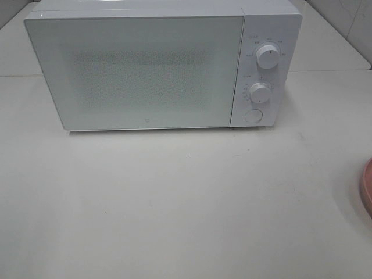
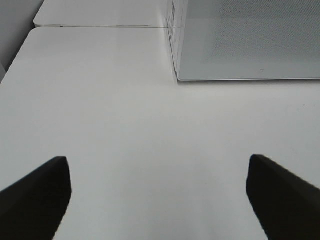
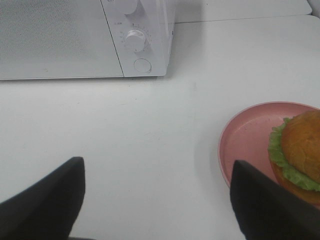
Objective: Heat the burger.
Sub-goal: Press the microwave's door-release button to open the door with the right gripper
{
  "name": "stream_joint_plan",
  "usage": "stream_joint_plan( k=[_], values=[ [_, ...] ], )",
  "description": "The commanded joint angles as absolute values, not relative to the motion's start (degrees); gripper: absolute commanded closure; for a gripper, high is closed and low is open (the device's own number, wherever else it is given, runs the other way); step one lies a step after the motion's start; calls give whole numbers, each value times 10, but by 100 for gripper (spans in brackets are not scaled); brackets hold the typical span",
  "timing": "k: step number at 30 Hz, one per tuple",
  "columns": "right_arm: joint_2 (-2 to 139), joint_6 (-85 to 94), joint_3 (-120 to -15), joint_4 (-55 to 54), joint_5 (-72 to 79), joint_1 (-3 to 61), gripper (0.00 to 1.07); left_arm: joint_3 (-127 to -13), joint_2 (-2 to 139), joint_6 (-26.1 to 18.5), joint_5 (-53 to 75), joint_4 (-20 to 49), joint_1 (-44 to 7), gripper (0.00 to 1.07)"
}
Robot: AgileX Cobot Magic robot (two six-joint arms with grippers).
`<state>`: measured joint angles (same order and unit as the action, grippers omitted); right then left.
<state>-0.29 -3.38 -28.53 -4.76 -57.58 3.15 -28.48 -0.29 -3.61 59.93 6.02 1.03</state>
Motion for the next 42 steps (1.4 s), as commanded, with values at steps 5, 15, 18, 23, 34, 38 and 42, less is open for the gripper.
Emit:
stream_joint_plan(
  k=[5, 15, 18, 23, 34, 38, 42],
  values=[
    [-11, -38, -292, -47, -571, 28, 32, -284, -18, -34, 594, 61, 10, 19],
    [117, -41, -326, -45, -523, 28, 31, -284, -18, -35, 594, 61, 10, 19],
    [160, -41, -326, -45, -488, 28, 31, -284, -18, -35, 594, 61, 10, 19],
    [192, -41, -326, -45, -430, 28, 31, -284, -18, -35, 594, 61, 10, 19],
    [287, -36, -326, -45, -331, 28, 31, -284, -18, -35, 594, 61, 10, 19],
    [337, -27, -326, -45, -299, 28, 31, -284, -18, -35, 594, 61, 10, 19],
    [365, -16, -326, -45, -275, 28, 31, -284, -18, -35, 594, 61, 10, 19]
  ],
)
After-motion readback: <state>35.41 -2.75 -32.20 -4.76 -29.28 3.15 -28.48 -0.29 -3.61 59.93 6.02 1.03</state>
